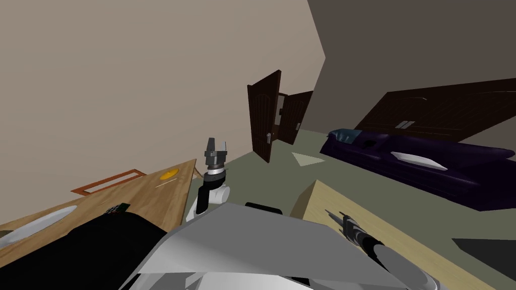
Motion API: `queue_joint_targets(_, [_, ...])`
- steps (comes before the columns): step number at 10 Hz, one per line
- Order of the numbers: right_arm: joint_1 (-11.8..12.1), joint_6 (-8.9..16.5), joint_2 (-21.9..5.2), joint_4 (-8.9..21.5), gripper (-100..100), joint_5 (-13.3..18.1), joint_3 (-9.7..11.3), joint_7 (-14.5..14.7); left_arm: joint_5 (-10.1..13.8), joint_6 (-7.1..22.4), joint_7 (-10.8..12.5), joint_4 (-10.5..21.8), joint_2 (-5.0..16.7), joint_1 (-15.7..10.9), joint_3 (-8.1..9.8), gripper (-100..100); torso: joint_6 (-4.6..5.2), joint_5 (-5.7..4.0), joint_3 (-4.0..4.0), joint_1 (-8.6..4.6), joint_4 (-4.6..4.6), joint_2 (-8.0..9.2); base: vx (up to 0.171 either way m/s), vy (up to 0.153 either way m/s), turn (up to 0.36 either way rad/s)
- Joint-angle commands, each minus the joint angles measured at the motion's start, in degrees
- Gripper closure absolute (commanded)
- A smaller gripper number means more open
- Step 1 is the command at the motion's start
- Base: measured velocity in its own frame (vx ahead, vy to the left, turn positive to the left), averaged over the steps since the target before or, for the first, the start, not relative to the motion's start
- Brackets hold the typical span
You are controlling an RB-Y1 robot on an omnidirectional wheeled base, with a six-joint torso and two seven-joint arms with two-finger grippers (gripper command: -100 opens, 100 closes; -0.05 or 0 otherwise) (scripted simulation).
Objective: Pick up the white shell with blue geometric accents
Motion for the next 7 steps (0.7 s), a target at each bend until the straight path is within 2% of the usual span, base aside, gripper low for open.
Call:
queue_joint_targets(1, [-1.0,0.0,1.0,2.5,-100,-0.8,0.1,-0.4,0.0,0.0,0.0,0.0,0.0,0.0,0.00,0,0.00,0.00,0.00,0.00,0.00,0.00,-0.079,-0.020,0.270])
queue_joint_targets(3, [-2.1,0.1,2.3,5.4,-100,-1.5,0.1,-0.8,0.0,0.0,0.0,0.0,0.0,0.0,0.00,0,0.00,0.00,0.03,0.01,0.01,0.05,-0.098,-0.020,0.208])
queue_joint_targets(4, [-1.7,-0.1,1.7,4.2,-100,-1.2,0.1,-0.6,0.0,0.0,0.0,0.0,0.0,0.0,0.00,0,-0.02,0.00,0.06,0.00,0.02,0.10,-0.049,-0.013,0.050])
queue_joint_targets(5, [-1.8,0.0,1.7,4.4,100,-1.4,0.2,-0.7,0.0,0.0,0.0,0.0,0.0,0.0,0.00,0,0.04,0.01,-0.01,0.02,0.00,-0.03,-0.010,-0.001,-0.015])
queue_joint_targets(7, [-1.7,0.0,1.7,4.4,100,-1.4,0.2,-0.8,0.0,0.0,0.0,0.0,0.0,0.0,0.00,0,-0.01,0.05,-0.12,0.08,-0.04,-0.22,0.000,0.000,0.000])
